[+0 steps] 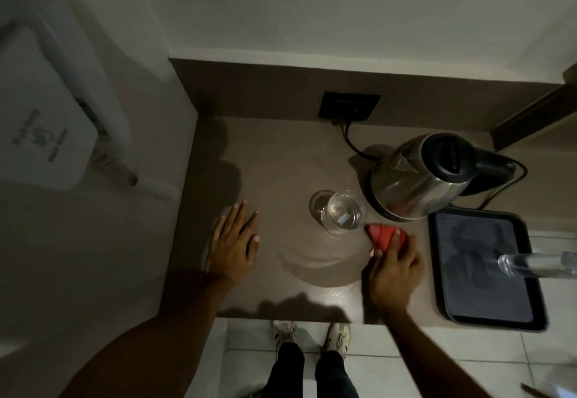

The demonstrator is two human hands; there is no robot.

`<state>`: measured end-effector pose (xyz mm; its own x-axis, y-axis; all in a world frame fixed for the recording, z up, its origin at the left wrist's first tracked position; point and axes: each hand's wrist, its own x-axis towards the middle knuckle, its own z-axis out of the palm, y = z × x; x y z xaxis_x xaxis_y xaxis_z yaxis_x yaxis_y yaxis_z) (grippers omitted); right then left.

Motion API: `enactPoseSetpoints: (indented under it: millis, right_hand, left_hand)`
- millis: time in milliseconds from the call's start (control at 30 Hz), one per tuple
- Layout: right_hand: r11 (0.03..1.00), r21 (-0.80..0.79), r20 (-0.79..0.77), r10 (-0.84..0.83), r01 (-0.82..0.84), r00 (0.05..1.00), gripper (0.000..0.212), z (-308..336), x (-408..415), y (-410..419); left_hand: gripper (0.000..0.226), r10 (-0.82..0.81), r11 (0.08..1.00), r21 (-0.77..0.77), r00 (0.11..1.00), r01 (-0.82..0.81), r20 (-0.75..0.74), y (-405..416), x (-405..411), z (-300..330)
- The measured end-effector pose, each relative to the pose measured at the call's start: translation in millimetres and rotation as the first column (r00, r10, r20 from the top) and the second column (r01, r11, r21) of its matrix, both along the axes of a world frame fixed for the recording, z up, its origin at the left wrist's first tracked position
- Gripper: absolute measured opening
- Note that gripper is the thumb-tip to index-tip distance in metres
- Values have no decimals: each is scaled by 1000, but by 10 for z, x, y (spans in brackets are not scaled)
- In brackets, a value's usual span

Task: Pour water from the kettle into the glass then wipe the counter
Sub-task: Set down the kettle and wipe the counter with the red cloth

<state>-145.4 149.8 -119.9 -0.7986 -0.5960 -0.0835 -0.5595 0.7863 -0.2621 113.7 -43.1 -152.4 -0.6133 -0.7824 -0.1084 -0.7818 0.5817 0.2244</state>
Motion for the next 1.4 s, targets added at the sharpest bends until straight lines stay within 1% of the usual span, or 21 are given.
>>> enactPoseSetpoints:
  millis: [67,133,167,233,267,367,467,567,633,667,767,833,933,967,1033,1100,1133,1267,1333,1400]
  right_hand:
    - [1000,-4,52,-17,18,999,66,-43,506,43]
    - [997,-3,105,77,-77,991,66,-46,1021,65]
    - [991,-4,136,130,-130,982,71,-45,1236,-5]
    - [978,-35,184,209,-206,960,88,-29,1522,-326]
    - [972,-52,182,235,-230,955,88,1,1585,-544]
    - [950,-56,214,311,-306,926,76,68,1559,-1031]
    - [883,-97,209,469,-460,858,79,7,1367,-704]
    - [872,-54,160,488,-486,858,75,-87,971,17]
    - [878,-11,122,477,-479,871,73,-83,556,292]
    - [899,7,80,437,-439,896,71,-93,323,322]
    - [975,31,1,219,-219,976,73,-30,-196,127]
    - [992,10,-20,123,-123,992,75,-25,-214,-19]
    - [999,3,25,50,-50,998,77,-50,282,18]
    - [998,-3,53,59,-59,997,75,-71,551,73]
    - [989,10,142,145,-148,979,71,-46,1123,64]
    - [972,14,219,225,-234,949,78,-33,1518,-162]
    - [966,-3,228,251,-257,941,80,-28,1628,-338]
    - [950,-44,197,312,-310,929,83,-3,1617,-908]
    - [910,-73,196,414,-408,889,83,-18,1504,-798]
    - [859,-65,190,510,-508,839,82,-69,1349,-427]
  left_hand:
    - [55,7,1000,-2,1000,-7,13,-18,-10,1]
    - [55,6,1000,-1,1000,-6,18,-2,-16,-7]
    - [54,12,1000,-2,1000,-11,14,9,-19,-10]
    - [53,23,1000,0,1000,-23,-13,1,-49,-22]
    - [53,25,1000,-5,999,-25,-23,-2,-55,-27]
    - [55,17,1000,-1,999,-17,-41,-47,-26,-1]
    - [55,21,1000,-13,999,-21,-29,-11,-14,10]
    - [55,32,999,-1,999,-32,1,-8,-25,9]
    - [56,19,1000,-6,1000,-19,23,-3,-14,6]
    - [56,25,1000,-3,1000,-25,9,-15,-12,7]
    - [55,29,1000,1,1000,-29,1,3,-25,22]
    - [55,25,1000,1,1000,-25,-8,2,-27,17]
    - [55,34,999,6,999,-34,-1,1,-19,14]
    - [55,37,999,10,999,-37,2,5,-25,18]
    - [56,39,999,15,999,-39,-8,10,-39,29]
    - [56,34,999,12,999,-34,-18,12,-40,43]
    - [56,28,1000,13,999,-28,-18,10,-35,42]
    - [61,-1,1000,-27,999,2,33,3,-27,50]
    - [59,1,1000,-16,1000,-1,20,7,-26,67]
    - [55,20,1000,-18,1000,-21,-8,7,-27,59]
